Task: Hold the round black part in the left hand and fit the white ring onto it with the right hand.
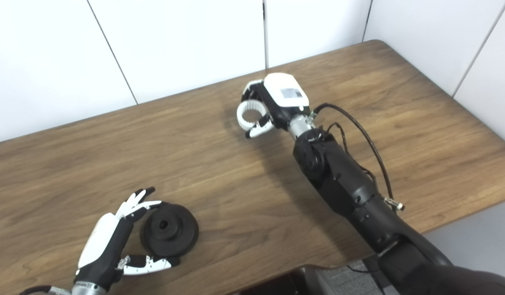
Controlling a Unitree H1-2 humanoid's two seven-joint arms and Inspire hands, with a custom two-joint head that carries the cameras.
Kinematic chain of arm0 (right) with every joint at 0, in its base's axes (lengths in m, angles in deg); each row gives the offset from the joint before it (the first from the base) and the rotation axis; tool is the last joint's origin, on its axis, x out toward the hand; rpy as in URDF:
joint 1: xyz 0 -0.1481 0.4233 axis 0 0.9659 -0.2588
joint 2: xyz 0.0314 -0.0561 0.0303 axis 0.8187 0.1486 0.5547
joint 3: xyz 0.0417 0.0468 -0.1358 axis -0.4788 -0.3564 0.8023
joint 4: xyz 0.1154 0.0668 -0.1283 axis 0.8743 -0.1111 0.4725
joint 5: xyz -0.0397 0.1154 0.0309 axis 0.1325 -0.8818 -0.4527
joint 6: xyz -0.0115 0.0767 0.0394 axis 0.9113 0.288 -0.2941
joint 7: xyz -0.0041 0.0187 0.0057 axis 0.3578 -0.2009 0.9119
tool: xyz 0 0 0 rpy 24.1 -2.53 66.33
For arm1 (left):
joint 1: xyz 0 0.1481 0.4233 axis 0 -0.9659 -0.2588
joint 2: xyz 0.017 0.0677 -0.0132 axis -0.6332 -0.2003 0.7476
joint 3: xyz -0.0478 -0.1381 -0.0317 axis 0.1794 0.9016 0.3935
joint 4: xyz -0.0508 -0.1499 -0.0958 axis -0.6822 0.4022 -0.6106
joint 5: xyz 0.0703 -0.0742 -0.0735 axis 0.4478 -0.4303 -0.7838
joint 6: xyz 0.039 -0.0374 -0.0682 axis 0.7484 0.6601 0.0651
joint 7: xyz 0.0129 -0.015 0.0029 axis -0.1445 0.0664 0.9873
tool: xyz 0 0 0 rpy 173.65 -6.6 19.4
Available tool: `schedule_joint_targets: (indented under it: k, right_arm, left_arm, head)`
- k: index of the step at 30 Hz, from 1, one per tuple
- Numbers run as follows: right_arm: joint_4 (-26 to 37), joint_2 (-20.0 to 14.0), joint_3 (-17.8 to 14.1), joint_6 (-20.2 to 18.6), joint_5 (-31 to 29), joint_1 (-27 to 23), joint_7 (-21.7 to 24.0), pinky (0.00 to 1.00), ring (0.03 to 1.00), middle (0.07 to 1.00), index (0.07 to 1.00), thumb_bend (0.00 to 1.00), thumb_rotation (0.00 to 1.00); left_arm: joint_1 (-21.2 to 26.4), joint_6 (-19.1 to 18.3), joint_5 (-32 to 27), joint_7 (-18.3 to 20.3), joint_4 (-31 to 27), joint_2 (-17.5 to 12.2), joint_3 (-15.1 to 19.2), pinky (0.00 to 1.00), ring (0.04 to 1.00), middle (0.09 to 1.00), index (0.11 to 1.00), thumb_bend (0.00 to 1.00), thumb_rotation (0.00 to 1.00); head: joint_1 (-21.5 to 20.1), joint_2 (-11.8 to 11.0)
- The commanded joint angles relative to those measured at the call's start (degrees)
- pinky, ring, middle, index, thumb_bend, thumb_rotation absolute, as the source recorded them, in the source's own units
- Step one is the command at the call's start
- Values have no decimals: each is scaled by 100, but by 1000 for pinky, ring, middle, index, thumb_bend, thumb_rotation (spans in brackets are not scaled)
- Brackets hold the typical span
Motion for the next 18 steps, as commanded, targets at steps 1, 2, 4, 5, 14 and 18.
schedule_joint_targets:
  k: [1, 2, 4, 5, 14, 18]
  right_arm:
    - [352, -95, -126, 101, 36, -253, -37, 770, 583, 456, 513, 524, 7]
    - [419, -91, -146, 101, 48, -249, -29, 769, 579, 455, 514, 524, 7]
    - [549, -74, -191, 100, 77, -242, -30, 765, 565, 444, 519, 523, 7]
    - [611, -63, -216, 103, 77, -240, -33, 763, 559, 436, 521, 522, 7]
    - [1252, -76, -419, 147, -17, -174, 142, 787, 566, 439, 518, 523, 8]
    - [1703, -81, -550, 131, -236, -54, 408, 801, 571, 446, 516, 523, 7]
  left_arm:
    - [51, 21, 131, -21, 44, -50, 23, 1000, 1000, 965, 492, 520, 79]
    - [50, 12, 128, -20, 42, -45, 25, 1000, 1000, 964, 492, 520, 79]
    - [51, 7, 128, -21, 45, -40, 23, 1000, 1000, 962, 492, 520, 79]
    - [53, 24, 129, -30, 60, -42, 21, 1000, 1000, 962, 492, 520, 79]
    - [86, -46, 241, 4, 79, -4, -45, 1000, 1000, 970, 493, 519, 82]
    - [113, -123, 320, 17, 78, 92, -95, 1000, 1000, 972, 572, 882, 252]
  head:
    - [3, 3]
    - [9, 3]
    - [28, 5]
    - [36, 6]
    - [503, 123]
    - [864, 207]
